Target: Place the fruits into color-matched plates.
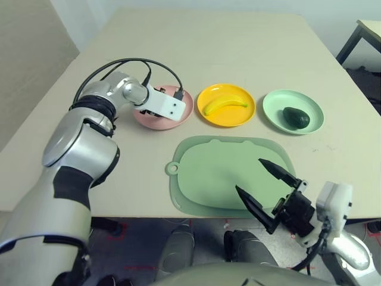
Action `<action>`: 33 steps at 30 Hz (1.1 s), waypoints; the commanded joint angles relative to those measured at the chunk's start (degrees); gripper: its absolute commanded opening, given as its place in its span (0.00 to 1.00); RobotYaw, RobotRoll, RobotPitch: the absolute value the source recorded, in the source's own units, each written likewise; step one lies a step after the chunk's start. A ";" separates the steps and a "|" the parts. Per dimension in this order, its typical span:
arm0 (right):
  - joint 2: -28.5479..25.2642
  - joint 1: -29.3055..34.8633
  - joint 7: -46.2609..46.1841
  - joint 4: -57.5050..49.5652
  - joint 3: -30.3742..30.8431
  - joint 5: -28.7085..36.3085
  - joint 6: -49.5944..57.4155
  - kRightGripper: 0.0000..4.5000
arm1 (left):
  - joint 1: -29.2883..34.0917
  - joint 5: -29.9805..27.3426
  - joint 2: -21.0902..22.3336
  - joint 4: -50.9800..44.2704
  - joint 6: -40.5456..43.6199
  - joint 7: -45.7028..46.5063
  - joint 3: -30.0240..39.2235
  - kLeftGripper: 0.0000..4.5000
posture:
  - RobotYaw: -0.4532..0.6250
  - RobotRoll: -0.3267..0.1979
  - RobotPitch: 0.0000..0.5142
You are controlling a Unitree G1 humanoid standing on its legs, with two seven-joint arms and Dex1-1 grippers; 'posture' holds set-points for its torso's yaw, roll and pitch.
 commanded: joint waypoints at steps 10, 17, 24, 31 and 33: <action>-0.27 -0.40 0.75 0.84 0.64 -0.37 -2.27 1.00 | 1.66 2.25 -0.83 1.12 2.29 -0.17 3.16 0.75 | 0.48 0.62 0.24; -1.36 -2.19 2.42 2.77 -0.27 0.71 -2.57 1.00 | 0.31 3.39 -0.67 0.95 1.96 -0.06 3.99 0.99 | 0.49 0.62 0.24; -2.58 -11.82 -0.75 12.33 -10.73 1.44 -0.81 1.00 | -0.25 -6.41 1.25 0.09 -0.88 -9.29 14.04 0.99 | 0.51 0.62 0.24; -7.61 -28.01 -5.20 21.50 -22.78 5.37 7.30 1.00 | 3.53 -28.38 4.26 -4.10 6.10 -30.73 34.45 0.99 | 0.55 0.62 0.24; -8.79 -30.15 -5.15 24.70 -25.17 6.09 8.86 1.00 | 5.39 -33.88 5.17 -6.63 10.61 -34.07 39.26 0.99 | 0.56 0.62 0.25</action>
